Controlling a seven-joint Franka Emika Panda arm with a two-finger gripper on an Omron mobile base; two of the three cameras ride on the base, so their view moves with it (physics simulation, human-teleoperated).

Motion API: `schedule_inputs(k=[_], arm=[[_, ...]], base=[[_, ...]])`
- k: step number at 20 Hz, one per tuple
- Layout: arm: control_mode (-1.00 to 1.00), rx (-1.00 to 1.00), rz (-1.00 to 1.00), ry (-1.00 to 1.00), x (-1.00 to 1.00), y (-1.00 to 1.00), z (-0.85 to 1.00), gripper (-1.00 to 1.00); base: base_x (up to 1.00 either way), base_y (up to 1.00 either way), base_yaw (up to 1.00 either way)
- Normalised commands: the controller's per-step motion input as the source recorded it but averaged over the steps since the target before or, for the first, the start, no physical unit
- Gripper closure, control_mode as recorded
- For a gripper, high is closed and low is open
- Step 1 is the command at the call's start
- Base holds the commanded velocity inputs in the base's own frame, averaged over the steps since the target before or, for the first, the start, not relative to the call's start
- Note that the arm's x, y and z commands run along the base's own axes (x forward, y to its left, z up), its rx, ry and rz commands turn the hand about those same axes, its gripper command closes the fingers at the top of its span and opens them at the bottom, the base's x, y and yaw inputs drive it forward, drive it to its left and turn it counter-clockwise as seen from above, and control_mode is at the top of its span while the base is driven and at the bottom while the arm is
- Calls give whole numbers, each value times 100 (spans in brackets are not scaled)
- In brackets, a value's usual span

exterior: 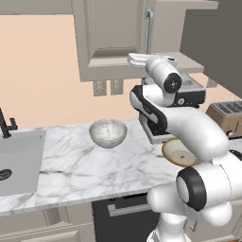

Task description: Open the cabinet. Pick the bowls from the counter and place them in the cabinet. Then close the cabinet.

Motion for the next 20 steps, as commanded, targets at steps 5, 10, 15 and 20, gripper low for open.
schedule_inputs(k=[5,10,15,20], arm=[[-100,-4,0,0,63,5,0,-100],[-100,-5,0,0,64,2,0,100],[-100,-6,0,0,66,0,0,100],[-100,-5,0,0,64,0,0,100]], base=[[0,0,0],[0,0,0],[0,0,0],[0,0,0]])
